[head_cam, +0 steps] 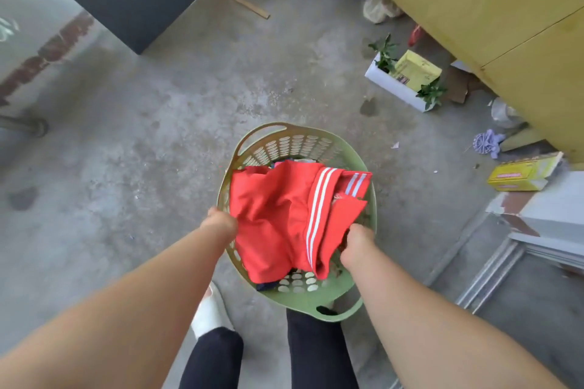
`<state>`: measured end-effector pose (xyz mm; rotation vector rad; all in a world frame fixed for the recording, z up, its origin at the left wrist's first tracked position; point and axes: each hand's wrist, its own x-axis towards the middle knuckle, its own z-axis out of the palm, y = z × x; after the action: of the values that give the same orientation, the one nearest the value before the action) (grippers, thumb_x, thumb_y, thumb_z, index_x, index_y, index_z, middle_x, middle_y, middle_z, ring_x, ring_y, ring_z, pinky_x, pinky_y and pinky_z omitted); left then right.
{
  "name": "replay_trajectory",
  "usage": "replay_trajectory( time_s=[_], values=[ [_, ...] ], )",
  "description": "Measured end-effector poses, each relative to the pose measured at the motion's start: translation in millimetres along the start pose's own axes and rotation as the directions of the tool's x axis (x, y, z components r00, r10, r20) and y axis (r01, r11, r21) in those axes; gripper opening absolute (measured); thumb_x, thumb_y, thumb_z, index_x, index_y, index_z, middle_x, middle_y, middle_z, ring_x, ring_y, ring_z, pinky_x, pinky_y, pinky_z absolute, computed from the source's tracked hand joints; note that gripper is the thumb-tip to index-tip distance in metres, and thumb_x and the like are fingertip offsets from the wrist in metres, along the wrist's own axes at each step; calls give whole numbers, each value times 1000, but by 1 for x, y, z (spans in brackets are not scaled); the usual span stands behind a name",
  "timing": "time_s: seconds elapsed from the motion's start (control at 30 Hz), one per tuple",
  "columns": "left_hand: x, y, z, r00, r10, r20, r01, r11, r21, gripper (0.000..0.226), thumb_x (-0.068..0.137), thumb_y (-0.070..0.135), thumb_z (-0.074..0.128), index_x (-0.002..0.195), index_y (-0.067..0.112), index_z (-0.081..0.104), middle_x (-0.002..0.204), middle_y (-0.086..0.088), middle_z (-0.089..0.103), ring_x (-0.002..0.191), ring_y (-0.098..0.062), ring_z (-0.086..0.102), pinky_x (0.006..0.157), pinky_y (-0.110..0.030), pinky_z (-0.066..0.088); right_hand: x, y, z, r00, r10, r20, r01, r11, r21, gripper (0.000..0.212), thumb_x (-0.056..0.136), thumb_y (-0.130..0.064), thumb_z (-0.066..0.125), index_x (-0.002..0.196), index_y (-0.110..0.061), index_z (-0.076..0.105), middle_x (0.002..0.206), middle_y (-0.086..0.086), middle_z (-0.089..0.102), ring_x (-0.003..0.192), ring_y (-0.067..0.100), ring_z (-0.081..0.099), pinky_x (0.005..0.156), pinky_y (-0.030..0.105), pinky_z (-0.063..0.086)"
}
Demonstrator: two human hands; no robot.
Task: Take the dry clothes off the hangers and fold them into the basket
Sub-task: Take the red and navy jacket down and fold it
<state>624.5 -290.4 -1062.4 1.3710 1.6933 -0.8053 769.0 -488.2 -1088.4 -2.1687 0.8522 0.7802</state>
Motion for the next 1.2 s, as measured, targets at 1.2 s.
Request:
replay_trajectory(
  time_s=[1.2],
  values=[
    [-258, 58, -175, 874, 472, 116, -470, 881, -43, 45, 85, 20, 69, 127, 17, 52, 114, -10, 60, 101, -26, 64, 90, -37, 53, -259, -197, -91, 696, -379, 610, 576, 802, -158, 41, 79, 3, 69, 118, -8, 62, 96, 6, 60, 82, 18, 56, 70, 24, 45]
  ],
)
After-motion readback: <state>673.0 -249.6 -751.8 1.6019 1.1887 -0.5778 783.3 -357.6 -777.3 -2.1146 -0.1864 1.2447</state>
